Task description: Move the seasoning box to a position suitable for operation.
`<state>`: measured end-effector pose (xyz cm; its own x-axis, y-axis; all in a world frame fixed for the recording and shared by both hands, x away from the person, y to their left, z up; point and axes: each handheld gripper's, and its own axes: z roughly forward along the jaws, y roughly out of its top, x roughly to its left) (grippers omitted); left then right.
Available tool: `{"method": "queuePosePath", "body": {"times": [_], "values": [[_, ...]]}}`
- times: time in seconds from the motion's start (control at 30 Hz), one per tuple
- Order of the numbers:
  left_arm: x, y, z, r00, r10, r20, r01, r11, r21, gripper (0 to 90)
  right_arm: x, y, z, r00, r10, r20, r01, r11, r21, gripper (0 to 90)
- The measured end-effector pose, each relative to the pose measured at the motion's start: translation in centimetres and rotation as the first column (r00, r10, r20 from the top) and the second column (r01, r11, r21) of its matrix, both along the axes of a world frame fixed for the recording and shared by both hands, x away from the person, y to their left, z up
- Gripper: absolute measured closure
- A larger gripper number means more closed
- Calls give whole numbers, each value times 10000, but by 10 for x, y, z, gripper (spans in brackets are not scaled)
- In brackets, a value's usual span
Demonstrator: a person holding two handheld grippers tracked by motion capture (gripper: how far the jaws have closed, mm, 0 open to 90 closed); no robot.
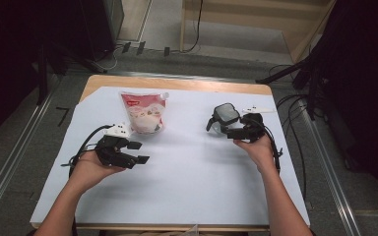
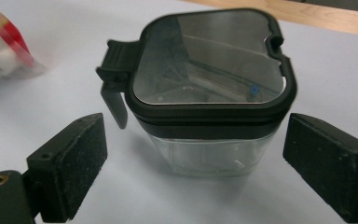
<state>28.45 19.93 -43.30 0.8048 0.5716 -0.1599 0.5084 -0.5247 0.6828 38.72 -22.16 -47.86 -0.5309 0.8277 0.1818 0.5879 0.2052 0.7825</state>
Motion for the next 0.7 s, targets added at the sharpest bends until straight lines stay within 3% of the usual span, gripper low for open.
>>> {"method": "queuePosePath", "body": {"times": [0.13,0.2,0.47,0.7], "values": [[-1,1,0,9999,7,-116,-7,10000,57,399,5,5,-5,10000,27,-88,-29,9998,-207,49],[0,2,0,9999,-84,-69,84,10000,35,399,8,10,-9,10000,18,-82,-22,9984,-570,52],[2,-1,-2,9997,-183,-190,183,9998,-2,400,17,15,-23,9999,-111,-106,104,9979,-646,55],[0,-2,-2,9998,-118,-149,119,9999,60,400,23,24,-31,9984,-484,283,500,9972,-561,63]]}}
